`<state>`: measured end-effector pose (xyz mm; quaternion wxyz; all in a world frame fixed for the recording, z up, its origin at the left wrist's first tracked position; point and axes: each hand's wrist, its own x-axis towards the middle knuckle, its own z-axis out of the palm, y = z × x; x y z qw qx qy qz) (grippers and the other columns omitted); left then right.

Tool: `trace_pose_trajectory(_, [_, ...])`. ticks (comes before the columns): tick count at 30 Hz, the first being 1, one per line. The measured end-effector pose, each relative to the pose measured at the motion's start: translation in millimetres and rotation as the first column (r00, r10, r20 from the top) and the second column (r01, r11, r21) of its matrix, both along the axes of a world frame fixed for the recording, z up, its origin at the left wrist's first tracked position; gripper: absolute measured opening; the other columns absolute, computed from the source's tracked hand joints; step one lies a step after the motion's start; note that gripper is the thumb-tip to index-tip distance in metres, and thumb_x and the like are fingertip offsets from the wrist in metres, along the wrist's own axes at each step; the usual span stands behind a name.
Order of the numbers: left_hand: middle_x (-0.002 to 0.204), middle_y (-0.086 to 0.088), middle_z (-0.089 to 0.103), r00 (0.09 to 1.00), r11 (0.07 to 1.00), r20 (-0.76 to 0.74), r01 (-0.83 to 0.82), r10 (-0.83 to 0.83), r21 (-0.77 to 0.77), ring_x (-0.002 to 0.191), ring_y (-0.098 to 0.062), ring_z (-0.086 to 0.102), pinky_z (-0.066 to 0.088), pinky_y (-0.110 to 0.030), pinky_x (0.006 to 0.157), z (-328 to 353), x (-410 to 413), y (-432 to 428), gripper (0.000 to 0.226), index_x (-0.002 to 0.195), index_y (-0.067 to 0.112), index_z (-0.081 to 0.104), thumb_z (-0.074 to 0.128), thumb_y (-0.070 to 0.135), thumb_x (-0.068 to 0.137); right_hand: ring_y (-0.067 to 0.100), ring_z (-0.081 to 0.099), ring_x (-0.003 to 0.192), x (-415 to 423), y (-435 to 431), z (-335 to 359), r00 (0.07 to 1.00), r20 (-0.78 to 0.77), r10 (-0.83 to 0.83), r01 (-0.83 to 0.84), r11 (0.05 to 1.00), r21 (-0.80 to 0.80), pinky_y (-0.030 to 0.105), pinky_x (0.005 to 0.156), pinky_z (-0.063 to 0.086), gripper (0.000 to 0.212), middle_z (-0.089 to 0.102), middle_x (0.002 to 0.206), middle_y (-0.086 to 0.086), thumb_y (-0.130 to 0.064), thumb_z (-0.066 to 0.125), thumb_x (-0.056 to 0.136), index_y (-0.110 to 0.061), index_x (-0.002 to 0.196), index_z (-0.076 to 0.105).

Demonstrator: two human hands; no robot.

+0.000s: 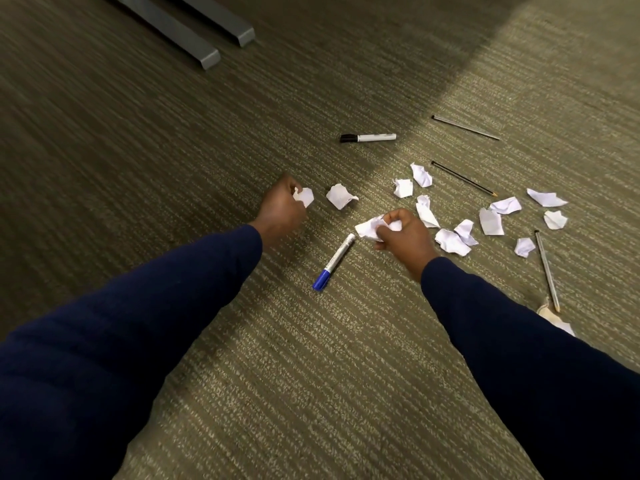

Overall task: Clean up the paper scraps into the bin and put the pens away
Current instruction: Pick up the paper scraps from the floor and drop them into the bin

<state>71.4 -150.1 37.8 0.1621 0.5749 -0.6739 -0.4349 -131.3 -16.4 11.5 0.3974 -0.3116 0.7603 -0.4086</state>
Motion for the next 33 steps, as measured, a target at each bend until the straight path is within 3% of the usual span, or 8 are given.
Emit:
trace_pose_trajectory(3, [0.099,-0.005,0.061,1.000,0.999,-0.025,-0.012,0.013,0.052,0.068,-0.014,0.056,0.046,-0.024,0.048,23.8,13.2,0.7,0.024,0.121,0.013,0.058,0.056,0.010,0.098,0.018,0.071,0.079,13.9,-5.8,15.7,0.993,0.120,-0.006,0.013,0.998,-0.055,0.043,0.074,0.064,0.023,0.060,0.112,0.003,-0.002,0.064,0.089,-0.020,0.101,0.057])
trace_pose_trajectory(5, [0.079,-0.003,0.056,1.000,0.998,-0.029,0.008,-0.006,0.060,0.062,-0.015,0.050,0.041,-0.024,0.050,40.9,28.3,1.9,0.013,0.103,0.011,0.064,0.060,0.023,0.099,0.017,0.068,0.089,28.2,-11.1,27.6,0.983,0.185,0.018,-0.001,0.996,-0.094,0.034,0.067,0.064,0.038,0.054,0.115,-0.001,0.004,0.062,0.089,-0.020,0.118,0.054])
trace_pose_trajectory(7, [0.073,-0.006,0.049,0.999,0.998,-0.053,0.011,-0.008,0.064,0.065,-0.019,0.046,0.038,-0.031,0.058,60.0,48.0,3.6,0.022,0.083,0.012,0.058,0.061,0.029,0.097,0.020,0.066,0.094,44.9,-17.9,40.0,0.977,0.204,0.065,-0.044,0.993,-0.109,0.031,0.066,0.063,0.042,0.054,0.116,-0.003,0.003,0.062,0.091,-0.018,0.126,0.053])
trace_pose_trajectory(13, [0.073,-0.006,0.053,0.996,0.996,-0.031,-0.079,0.080,0.038,0.065,-0.018,0.052,0.042,-0.032,0.059,107.8,126.8,9.5,0.023,0.083,0.011,0.058,0.058,0.028,0.097,0.024,0.069,0.099,114.6,-50.8,74.1,0.949,0.229,0.218,-0.198,0.974,-0.108,0.028,0.068,0.060,0.030,0.067,0.120,0.014,-0.007,0.063,0.092,-0.011,0.122,0.061])
trace_pose_trajectory(18, [0.062,0.004,0.051,0.959,0.959,0.001,-0.284,0.284,-0.015,0.055,-0.013,0.052,0.043,-0.020,0.047,140.6,209.7,22.7,0.034,0.065,0.018,0.044,0.059,0.020,0.097,0.028,0.071,0.103,201.2,-72.4,108.9,0.894,0.262,0.364,-0.341,0.931,-0.130,0.045,0.089,0.059,0.020,0.073,0.111,0.010,-0.016,0.069,0.091,-0.018,0.110,0.066])
trace_pose_trajectory(23, [0.062,-0.004,0.051,0.901,0.900,-0.032,-0.434,0.433,-0.029,0.054,-0.018,0.049,0.040,-0.024,0.053,180.3,299.2,55.2,0.024,0.070,0.013,0.045,0.056,0.013,0.091,0.016,0.074,0.088,298.2,-78.5,144.3,0.812,0.284,0.510,-0.489,0.860,-0.147,0.026,0.066,0.059,0.015,0.076,0.102,0.004,-0.018,0.070,0.091,-0.017,0.106,0.069])
trace_pose_trajectory(28, [0.058,0.009,0.066,0.755,0.762,-0.140,-0.648,0.641,-0.003,0.051,-0.013,0.057,0.041,-0.020,0.043,201.4,386.5,99.1,0.026,0.073,0.012,0.042,0.052,0.009,0.097,0.016,0.071,0.082,395.9,-68.4,174.4,0.713,0.344,0.611,-0.606,0.784,-0.137,0.026,0.060,0.058,0.008,0.073,0.099,0.002,-0.017,0.070,0.093,-0.021,0.100,0.069])
trace_pose_trajectory(33, [0.053,0.015,0.062,0.540,0.543,-0.156,-0.839,0.827,-0.024,0.045,-0.001,0.056,0.040,-0.014,0.038,202.1,467.3,162.8,0.011,0.096,0.007,0.062,0.059,0.017,0.099,0.019,0.072,0.085,492.9,-37.1,189.7,0.550,0.429,0.716,-0.757,0.645,-0.105,0.026,0.060,0.059,0.030,0.072,0.112,0.009,-0.017,0.067,0.096,-0.009,0.124,0.062])
